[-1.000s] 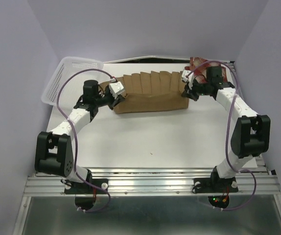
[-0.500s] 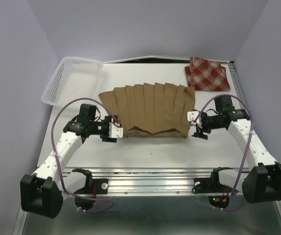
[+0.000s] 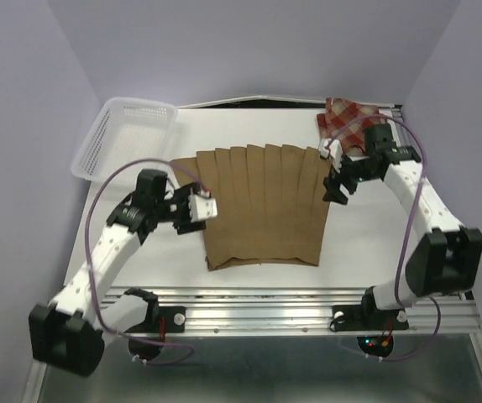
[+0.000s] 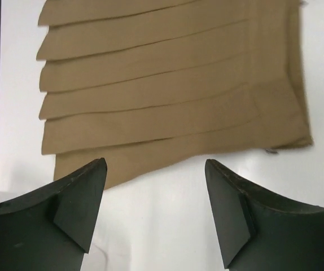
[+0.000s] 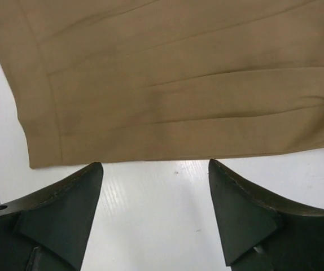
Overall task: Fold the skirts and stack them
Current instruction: Flatten the skirt out
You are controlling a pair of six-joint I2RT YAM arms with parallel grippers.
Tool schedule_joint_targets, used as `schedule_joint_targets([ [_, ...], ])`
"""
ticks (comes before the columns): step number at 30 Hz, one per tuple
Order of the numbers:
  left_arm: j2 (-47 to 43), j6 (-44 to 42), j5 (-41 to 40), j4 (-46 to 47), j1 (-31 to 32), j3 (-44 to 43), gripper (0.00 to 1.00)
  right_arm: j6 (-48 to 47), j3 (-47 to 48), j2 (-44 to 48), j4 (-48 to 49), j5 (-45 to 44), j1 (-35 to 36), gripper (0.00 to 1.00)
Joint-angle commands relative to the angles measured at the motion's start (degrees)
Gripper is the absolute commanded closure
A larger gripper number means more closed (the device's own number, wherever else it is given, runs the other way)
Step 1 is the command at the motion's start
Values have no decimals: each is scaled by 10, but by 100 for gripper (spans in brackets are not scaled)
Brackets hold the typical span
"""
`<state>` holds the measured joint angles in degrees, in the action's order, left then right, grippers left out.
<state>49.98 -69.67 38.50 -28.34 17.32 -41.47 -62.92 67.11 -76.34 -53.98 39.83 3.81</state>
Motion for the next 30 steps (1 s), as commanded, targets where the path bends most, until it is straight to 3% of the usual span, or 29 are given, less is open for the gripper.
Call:
schedule_joint_targets([
  [1, 203, 249, -92, 79, 0, -134, 26, 203, 128, -153, 28, -28, 15, 23],
  [4, 351, 371, -146, 52, -7, -249, 32, 292, 165, -224, 50, -72, 33, 26],
  [9, 443, 511, -168, 64, -33, -316, 39, 364, 189, -273, 69, -91, 50, 32],
  [14, 434, 513, -174, 104, -34, -294, 39, 356, 103, -274, 109, -202, 125, 38],
  [19, 445, 452, -197, 46, -21, -300, 37, 346, 91, -336, 86, -231, 125, 47],
  [24, 488, 490, -228, 35, -20, -299, 38, 329, 89, -372, 48, -246, 147, 55],
  [30, 650, 522, -237, -23, -19, -454, 40, 325, 49, -368, 7, -207, 214, 57],
])
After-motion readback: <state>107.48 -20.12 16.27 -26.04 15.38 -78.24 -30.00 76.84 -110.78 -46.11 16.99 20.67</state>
